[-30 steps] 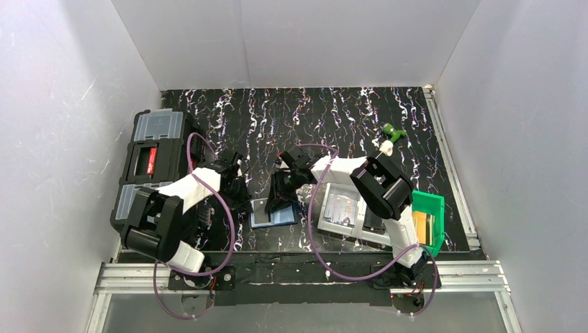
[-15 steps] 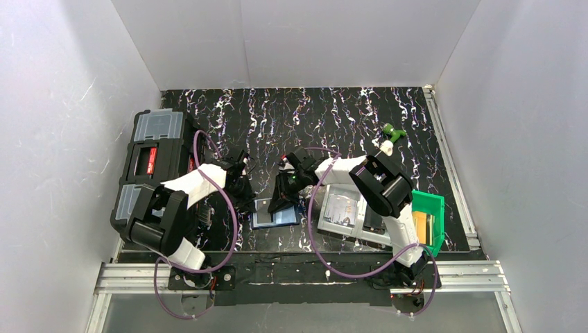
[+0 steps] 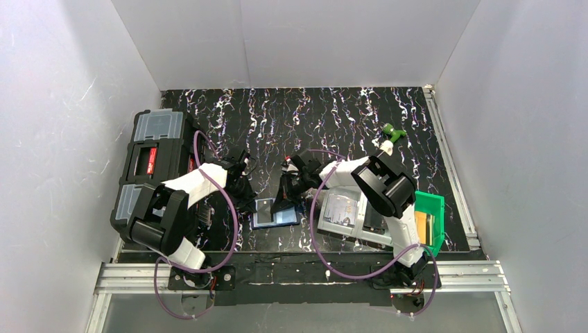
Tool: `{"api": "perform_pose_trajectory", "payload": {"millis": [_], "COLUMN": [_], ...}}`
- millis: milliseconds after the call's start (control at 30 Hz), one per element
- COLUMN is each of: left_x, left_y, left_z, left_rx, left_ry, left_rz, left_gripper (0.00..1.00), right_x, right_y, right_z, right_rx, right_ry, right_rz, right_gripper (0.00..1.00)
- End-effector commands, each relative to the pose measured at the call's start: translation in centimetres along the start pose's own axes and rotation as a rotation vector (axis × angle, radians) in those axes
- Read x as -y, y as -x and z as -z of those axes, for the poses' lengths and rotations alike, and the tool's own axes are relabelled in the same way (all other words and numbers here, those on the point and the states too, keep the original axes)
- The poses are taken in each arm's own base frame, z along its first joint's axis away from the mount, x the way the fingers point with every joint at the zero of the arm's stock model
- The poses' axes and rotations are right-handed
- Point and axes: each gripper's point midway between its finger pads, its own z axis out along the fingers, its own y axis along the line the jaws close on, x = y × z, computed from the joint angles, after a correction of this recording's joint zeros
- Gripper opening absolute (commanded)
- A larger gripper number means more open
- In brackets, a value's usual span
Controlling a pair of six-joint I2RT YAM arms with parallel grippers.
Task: Take the credit cards out of the card holder
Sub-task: Remove the credit card from the card holder.
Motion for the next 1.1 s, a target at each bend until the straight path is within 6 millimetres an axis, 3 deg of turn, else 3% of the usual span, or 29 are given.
{"api": "perform_pose_trajectory", "payload": {"millis": [0,267,433,600,767,933,1067], "left_x": [-5.3,-5.5,-5.2,-5.0,-4.8,-5.1,-6.6], "left_y": [-1.9,-1.8,-1.9,-2.1,-2.2,-1.9,-1.4], "left_z": [-2.5,-2.5,-2.7,-3.1,-3.1,-2.9,-2.4], "left_rx": [-0.040,-0.041,-0.048,-0.065,-0.067,-0.053,-0.009], "left_ry": [0.223,0.223,0.209,0.190,0.180,0.200,0.279], "left_rz": [0.011,0.015,0.009,0.008,0.007,0.011,0.020], "left_gripper": [0.00,0.00,0.00,0.00,0.00,0.00,0.00], "right_x": [0.1,0.9,0.5,0.5,1.1,1.7,2.1], "right_y": [0.6,0.8,0.7,0.7,0.7,0.7,0.8], "right_z": [1.1,1.6,1.1,0.2,-0.5,-0.2,1.0], "right_rx": [0.063,0.080,0.050,0.023,0.007,0.028,0.074], "right_ry": [-0.008,-0.022,0.011,0.015,0.009,-0.021,-0.068], "right_rz": [0.016,0.002,-0.003,-0.006,-0.024,-0.025,-0.002], "right_gripper": [0.03,0.05,0.35,0.39,0.33,0.11,0.02]}}
